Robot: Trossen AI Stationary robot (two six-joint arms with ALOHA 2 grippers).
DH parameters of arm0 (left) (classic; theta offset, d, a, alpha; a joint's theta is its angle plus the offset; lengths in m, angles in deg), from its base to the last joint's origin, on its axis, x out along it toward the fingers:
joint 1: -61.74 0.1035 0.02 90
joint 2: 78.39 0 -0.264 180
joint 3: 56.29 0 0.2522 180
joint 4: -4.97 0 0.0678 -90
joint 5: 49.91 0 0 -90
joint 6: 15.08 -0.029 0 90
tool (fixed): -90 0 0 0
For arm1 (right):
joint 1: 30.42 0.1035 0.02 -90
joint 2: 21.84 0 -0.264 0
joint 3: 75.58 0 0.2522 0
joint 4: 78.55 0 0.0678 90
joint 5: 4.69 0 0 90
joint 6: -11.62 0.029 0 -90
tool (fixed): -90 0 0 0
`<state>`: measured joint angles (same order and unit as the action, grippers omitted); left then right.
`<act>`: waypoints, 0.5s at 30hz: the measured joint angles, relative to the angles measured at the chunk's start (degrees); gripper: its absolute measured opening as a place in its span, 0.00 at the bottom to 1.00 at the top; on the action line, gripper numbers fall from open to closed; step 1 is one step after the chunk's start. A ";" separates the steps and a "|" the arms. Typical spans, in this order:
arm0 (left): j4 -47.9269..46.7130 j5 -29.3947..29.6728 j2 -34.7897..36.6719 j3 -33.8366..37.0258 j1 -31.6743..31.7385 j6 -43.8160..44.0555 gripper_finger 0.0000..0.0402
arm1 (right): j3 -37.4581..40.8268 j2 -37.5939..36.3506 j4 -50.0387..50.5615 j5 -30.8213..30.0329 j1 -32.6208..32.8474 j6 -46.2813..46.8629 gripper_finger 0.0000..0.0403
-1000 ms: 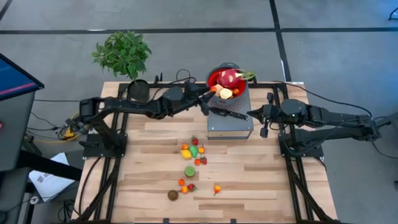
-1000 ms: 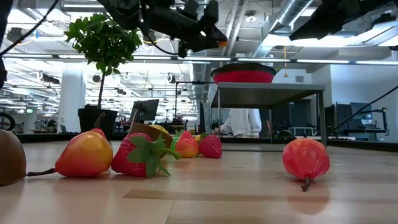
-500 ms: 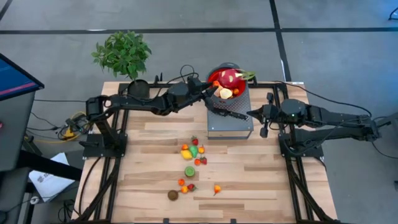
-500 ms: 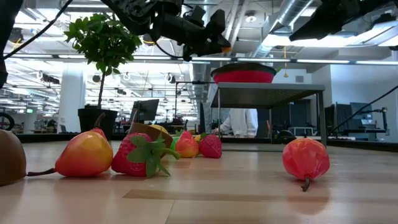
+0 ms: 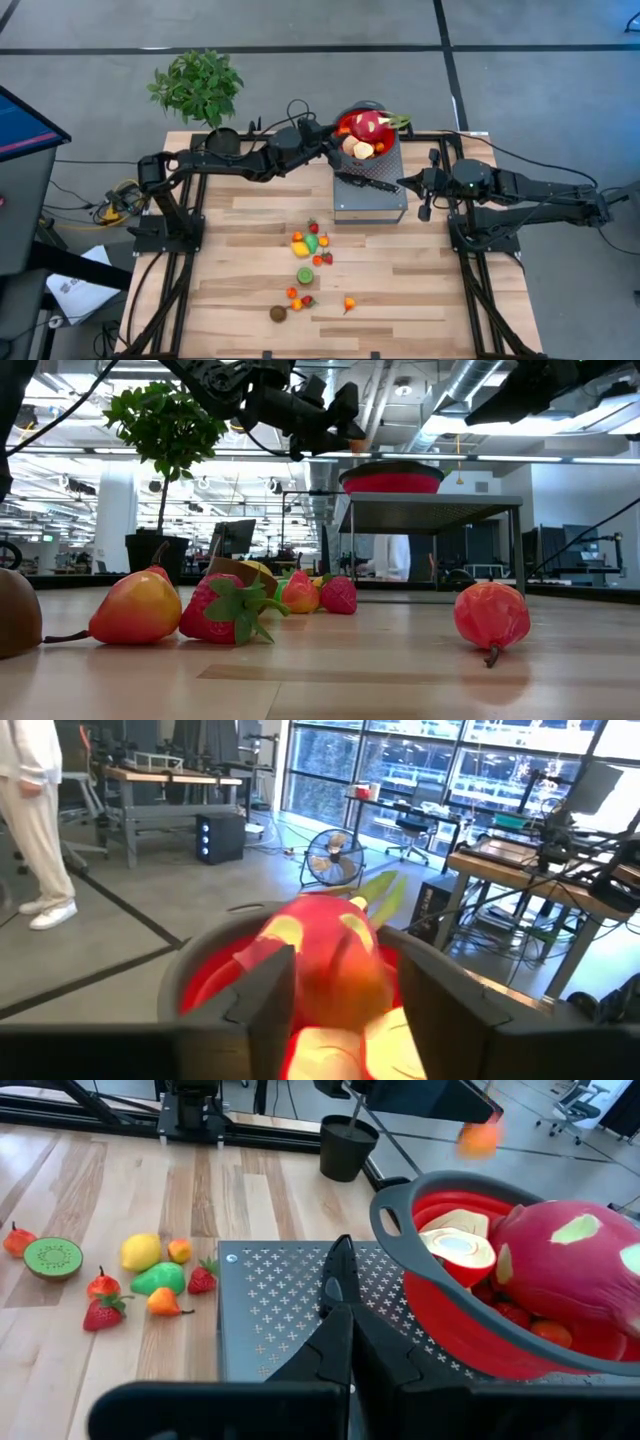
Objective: Pick & Place Fruit
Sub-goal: Put the yellow pear into the red colander on the shelf, then put the lemon into the red colander on the shelf
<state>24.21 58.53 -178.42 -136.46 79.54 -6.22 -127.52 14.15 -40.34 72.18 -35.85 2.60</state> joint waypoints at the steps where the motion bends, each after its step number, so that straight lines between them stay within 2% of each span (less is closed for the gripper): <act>1: 0.01 0.00 0.02 0.00 0.00 0.00 0.46 | 0.00 0.00 0.00 0.00 0.00 0.00 0.00; 8: 0.70 -0.04 0.02 0.00 0.28 0.38 0.62 | 0.00 0.00 0.00 0.00 0.00 0.00 0.00; 15: 2.41 -0.28 0.99 0.00 -0.15 0.65 0.63 | 0.00 0.00 0.00 -0.02 0.02 -0.02 0.00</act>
<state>26.62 58.25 -177.43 -136.46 79.39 -5.57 -127.52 14.15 -40.34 72.16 -35.83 2.58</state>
